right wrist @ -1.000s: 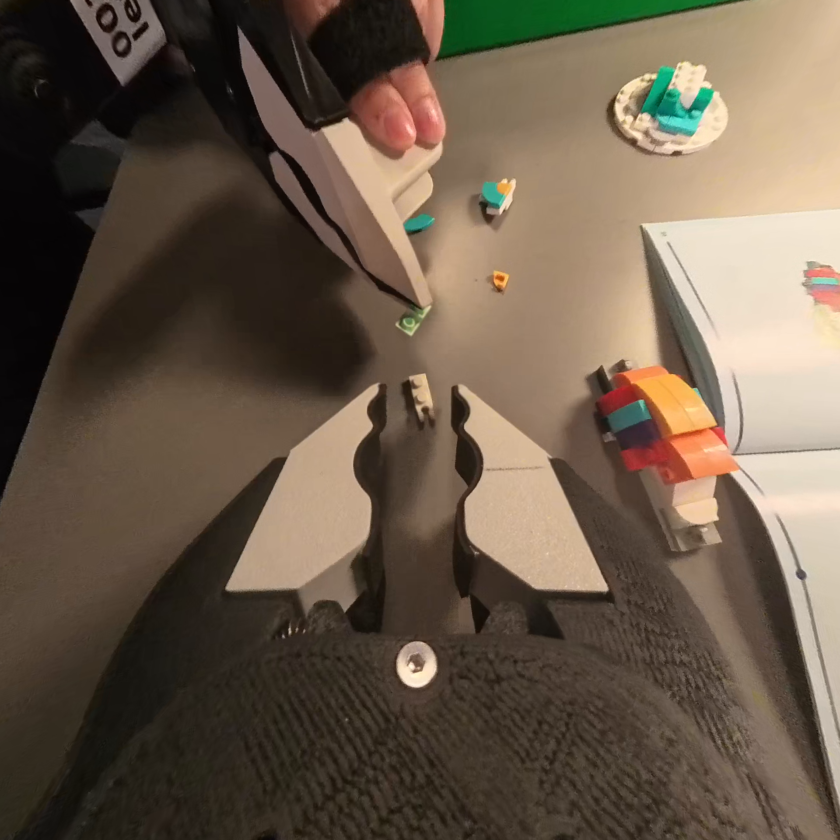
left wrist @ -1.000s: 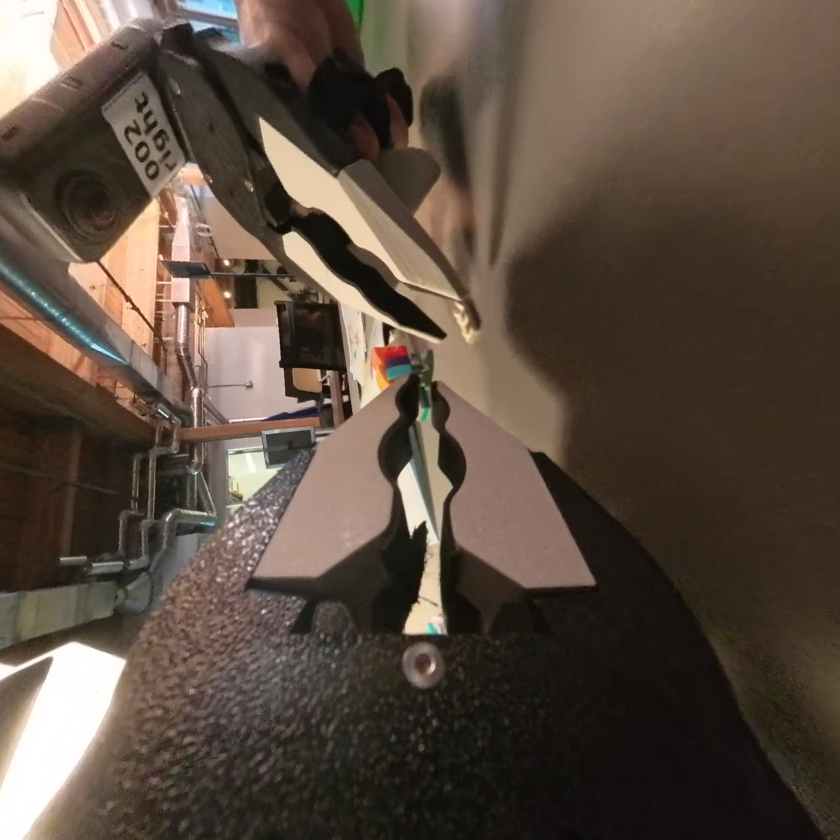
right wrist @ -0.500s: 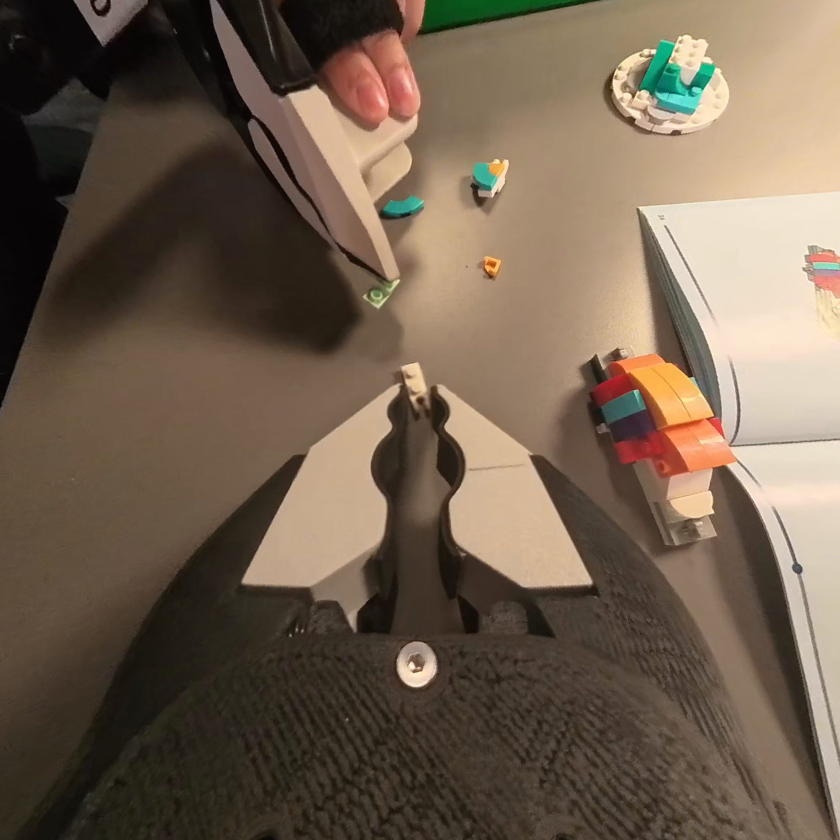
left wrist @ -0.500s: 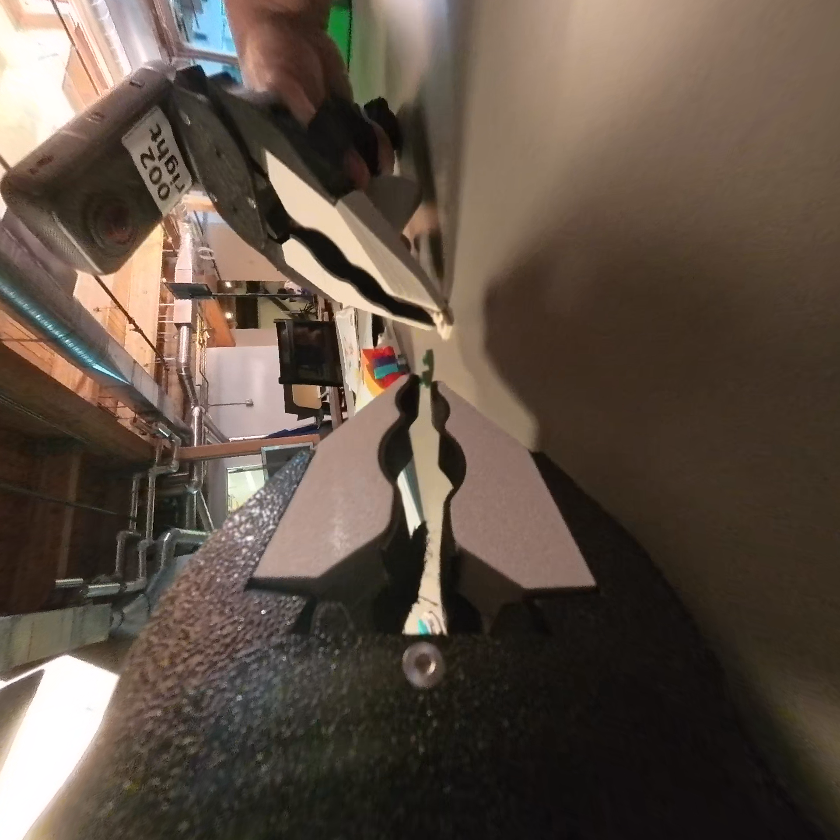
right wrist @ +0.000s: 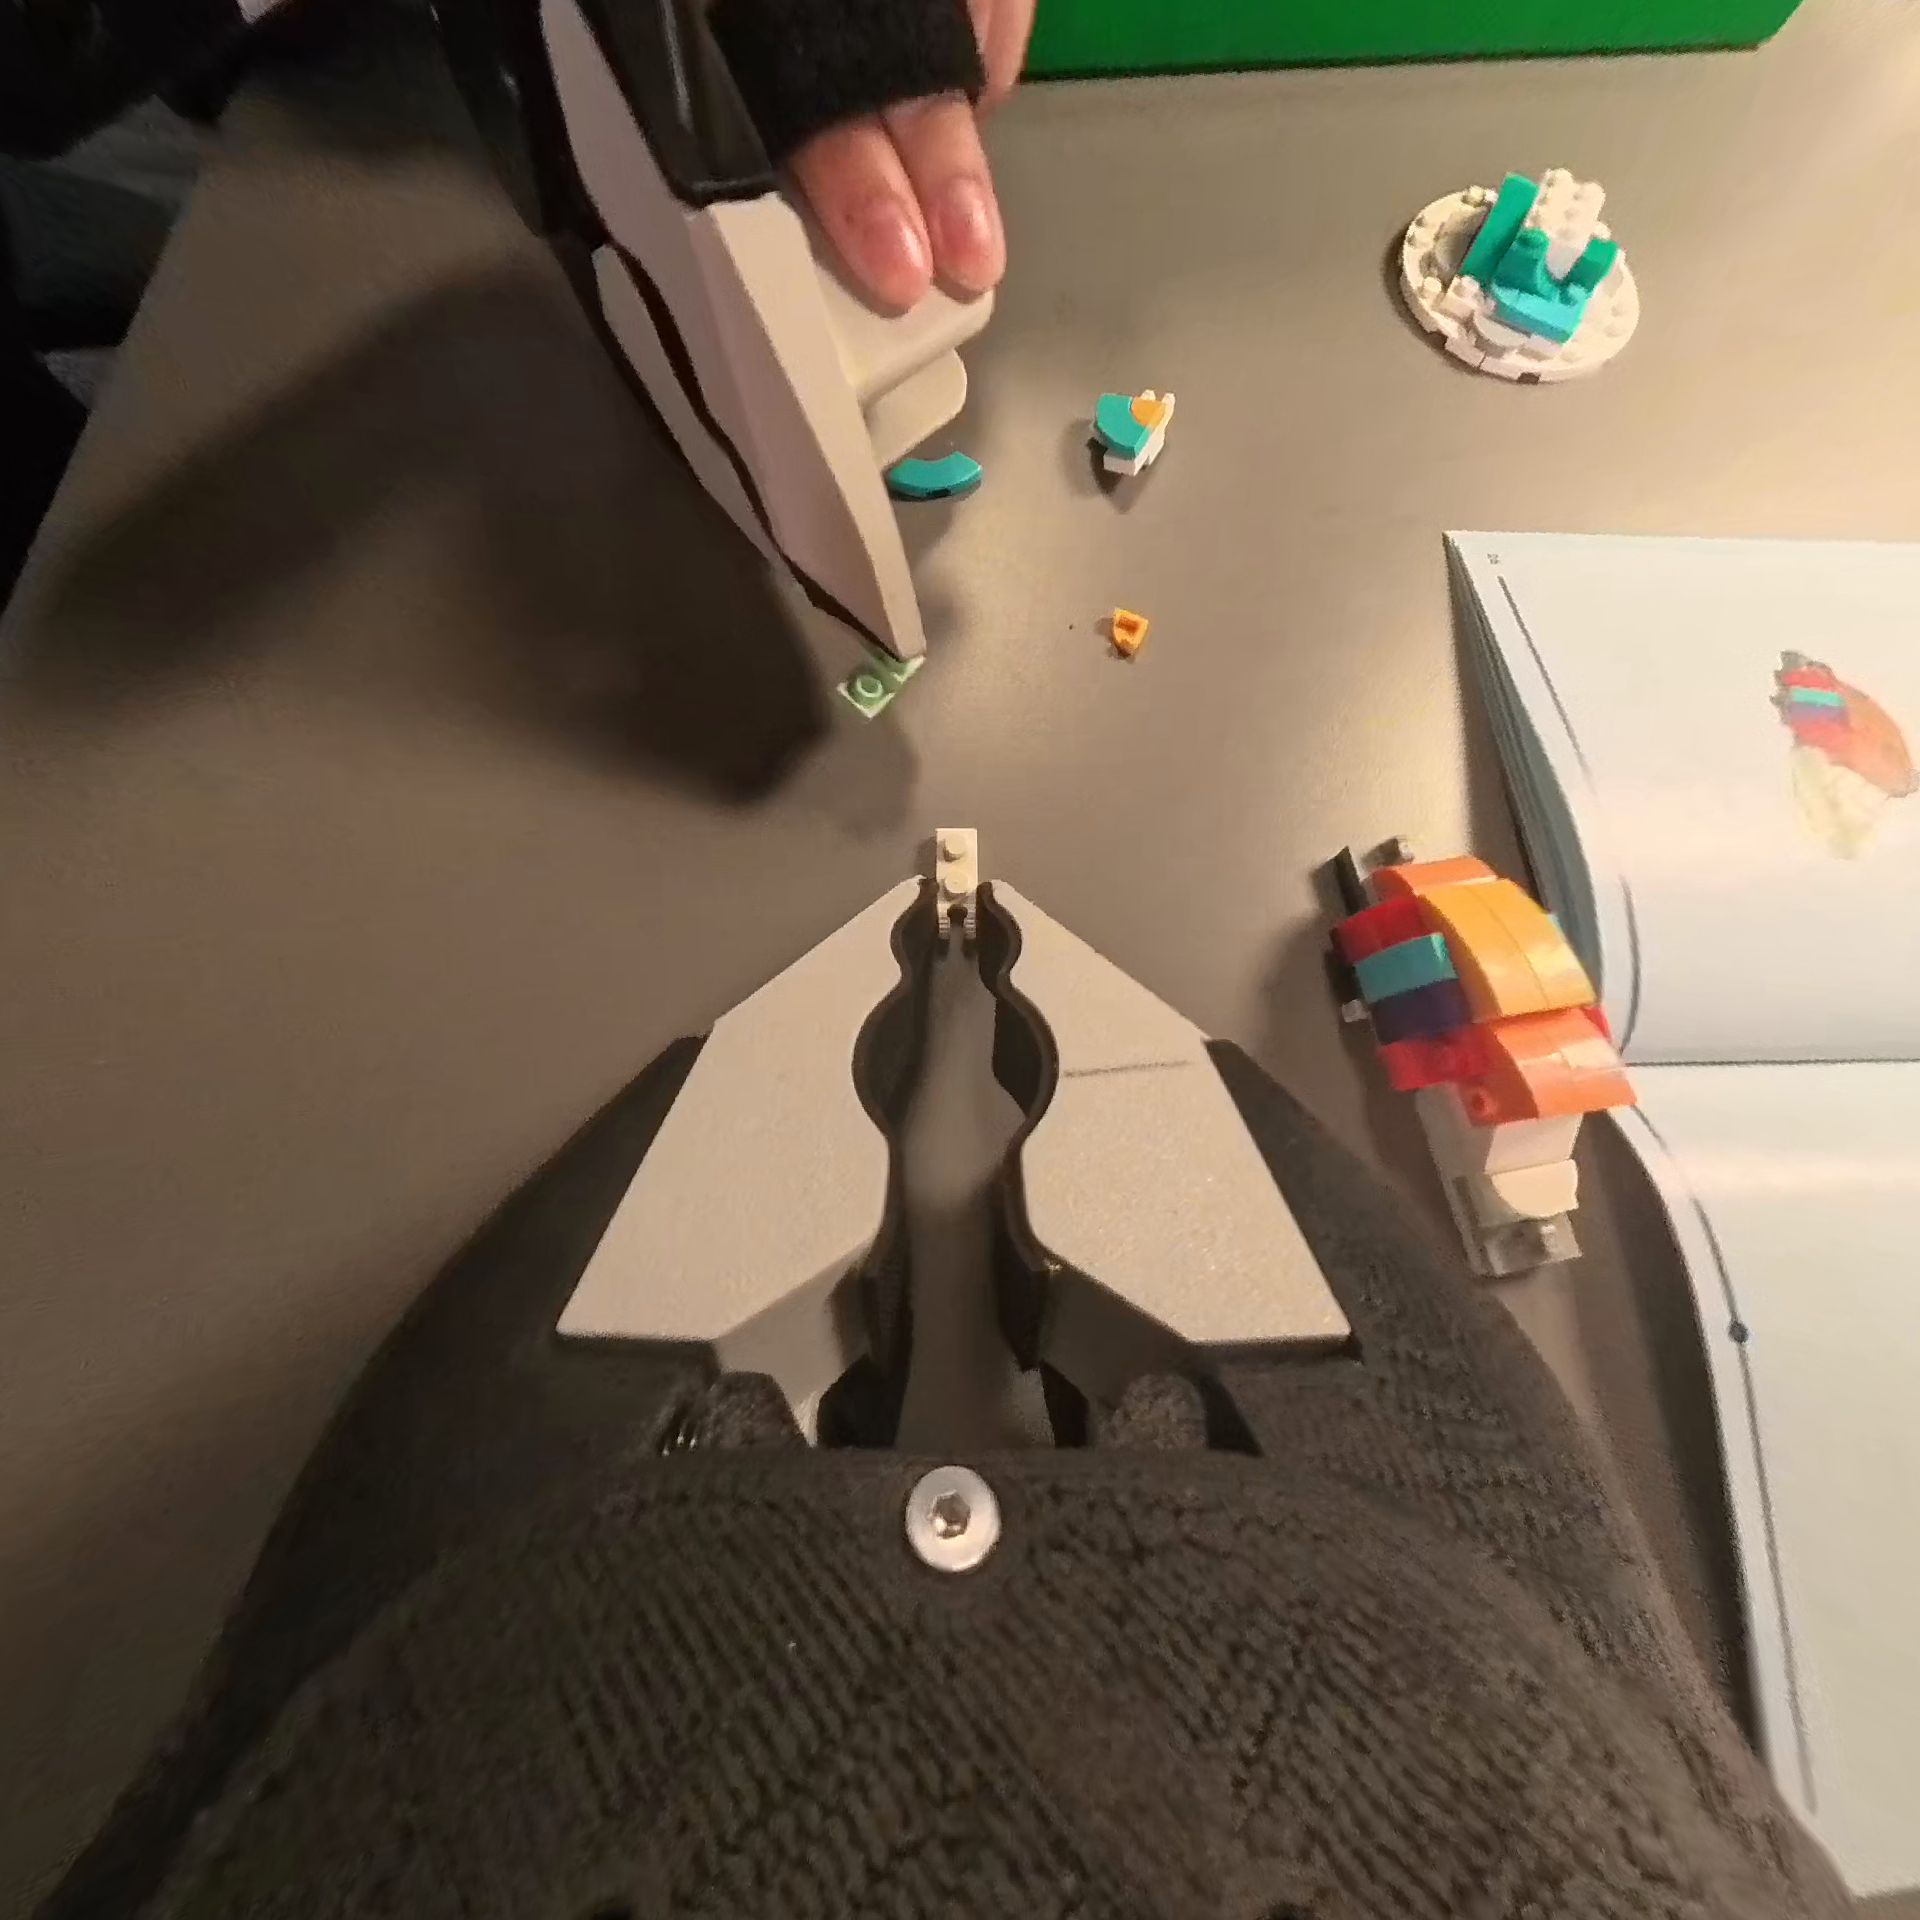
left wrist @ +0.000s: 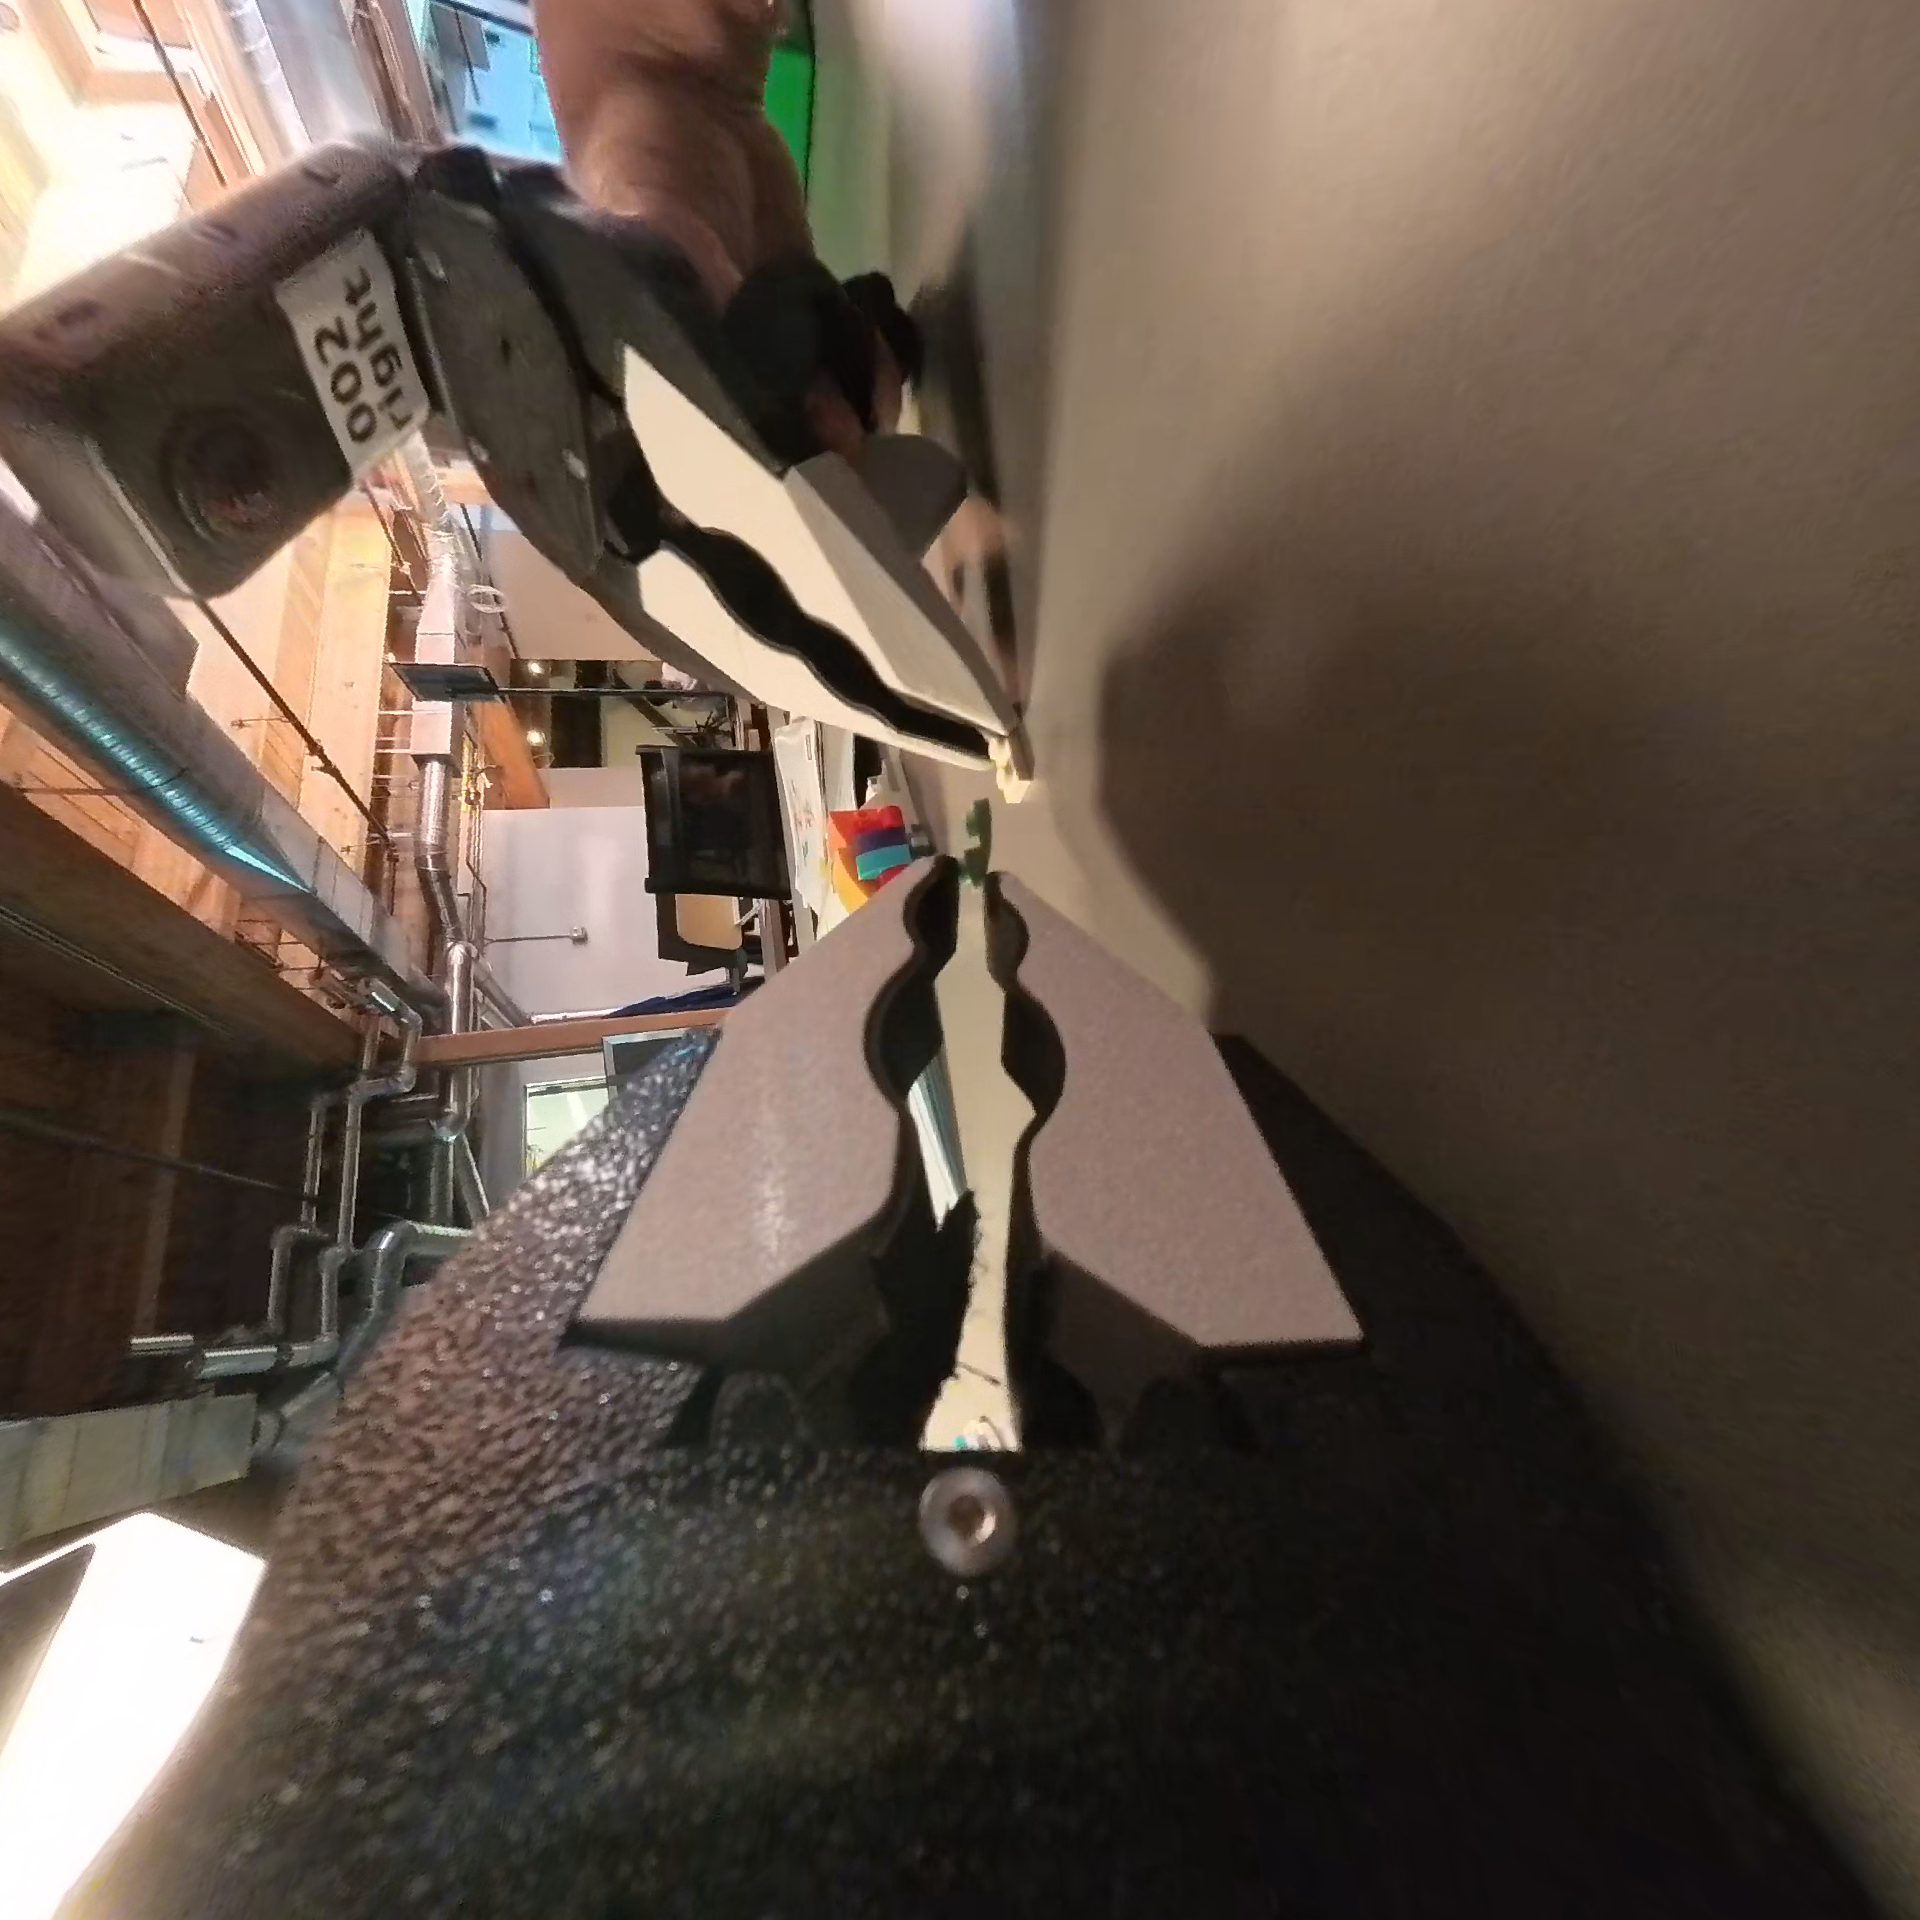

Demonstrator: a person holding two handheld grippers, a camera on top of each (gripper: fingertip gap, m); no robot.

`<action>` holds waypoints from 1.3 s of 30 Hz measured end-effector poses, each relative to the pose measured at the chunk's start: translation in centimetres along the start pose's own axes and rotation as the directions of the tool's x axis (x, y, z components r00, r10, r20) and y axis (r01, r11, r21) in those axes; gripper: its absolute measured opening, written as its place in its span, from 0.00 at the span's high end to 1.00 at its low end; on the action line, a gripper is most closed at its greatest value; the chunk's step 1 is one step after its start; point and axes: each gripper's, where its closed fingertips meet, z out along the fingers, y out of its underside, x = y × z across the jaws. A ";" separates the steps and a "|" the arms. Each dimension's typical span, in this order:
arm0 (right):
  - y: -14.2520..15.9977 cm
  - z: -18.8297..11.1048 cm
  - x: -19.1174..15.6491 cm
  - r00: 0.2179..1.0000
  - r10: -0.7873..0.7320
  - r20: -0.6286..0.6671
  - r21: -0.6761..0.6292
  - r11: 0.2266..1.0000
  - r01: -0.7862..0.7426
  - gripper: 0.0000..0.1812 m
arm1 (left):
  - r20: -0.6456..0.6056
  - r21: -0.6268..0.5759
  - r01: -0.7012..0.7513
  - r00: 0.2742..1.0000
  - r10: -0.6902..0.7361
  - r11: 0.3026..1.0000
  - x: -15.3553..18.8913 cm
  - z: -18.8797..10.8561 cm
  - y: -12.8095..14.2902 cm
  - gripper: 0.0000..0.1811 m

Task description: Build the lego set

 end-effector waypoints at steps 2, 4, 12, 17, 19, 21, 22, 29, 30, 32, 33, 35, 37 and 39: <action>-0.1 0.1 -0.1 0.999 -0.049 -0.011 0.003 0.999 0.049 0.97 | 0.000 0.003 0.003 1.000 -0.003 1.000 0.0 0.0 0.0 0.98; -0.5 0.1 -0.4 0.997 -0.076 -0.008 0.017 0.997 0.076 0.97 | -0.002 0.014 0.009 1.000 -0.008 1.000 0.0 -0.1 -0.1 0.98; -2.1 -0.5 -1.3 0.994 -0.109 0.015 0.095 0.990 0.107 0.97 | 0.009 0.050 0.005 1.000 -0.005 0.999 -0.2 -0.3 -0.7 0.98; -3.0 -0.8 -2.4 0.991 -0.120 0.067 0.147 0.983 0.109 0.97 | 0.000 0.076 0.010 1.000 -0.010 0.997 0.0 -0.4 -1.2 0.98; -3.1 -0.8 -2.7 0.989 -0.119 0.083 0.153 0.983 0.105 0.97 | -0.009 0.088 0.012 1.000 -0.011 0.996 0.1 -0.4 -1.4 0.98; -3.1 -0.8 -2.9 0.988 -0.115 0.098 0.158 0.982 0.099 0.97 | -0.013 0.097 0.015 1.000 -0.013 0.995 0.1 -0.5 -1.6 0.98; -3.1 -0.8 -3.1 0.988 -0.113 0.105 0.160 0.983 0.095 0.97 | -0.016 0.101 0.016 1.000 -0.014 0.995 0.2 -0.5 -1.7 0.98; -3.1 -0.6 -3.3 0.986 -0.104 0.128 0.159 0.984 0.083 0.97 | -0.013 0.115 0.019 1.000 -0.018 0.993 0.1 -0.6 -1.9 0.98; -3.1 -0.6 -3.4 0.986 -0.104 0.131 0.160 0.984 0.083 0.97 | -0.016 0.116 0.020 1.000 -0.019 0.993 0.1 -0.6 -2.0 0.98; -3.1 -0.6 -3.5 0.985 -0.104 0.134 0.160 0.984 0.082 0.97 | -0.018 0.122 0.021 1.000 -0.019 0.992 0.2 -0.6 -2.1 0.98; -3.1 -0.6 -3.5 0.985 -0.105 0.137 0.160 0.984 0.082 0.97 | -0.019 0.126 0.020 1.000 -0.018 0.992 0.2 -0.7 -2.2 0.98; -3.0 -0.6 -3.6 0.984 -0.105 0.144 0.160 0.984 0.082 0.97 | -0.020 0.133 0.018 1.000 -0.015 0.991 0.2 -0.7 -2.4 0.98; -3.0 -0.6 -3.8 0.982 -0.107 0.154 0.162 0.983 0.082 0.97 | -0.021 0.138 0.014 1.000 -0.011 0.990 0.3 -0.7 -2.5 0.98; -3.1 -0.6 -4.0 0.980 -0.107 0.166 0.167 0.983 0.079 0.97 | -0.020 0.144 0.011 1.000 -0.008 0.990 0.2 -0.8 -2.7 0.98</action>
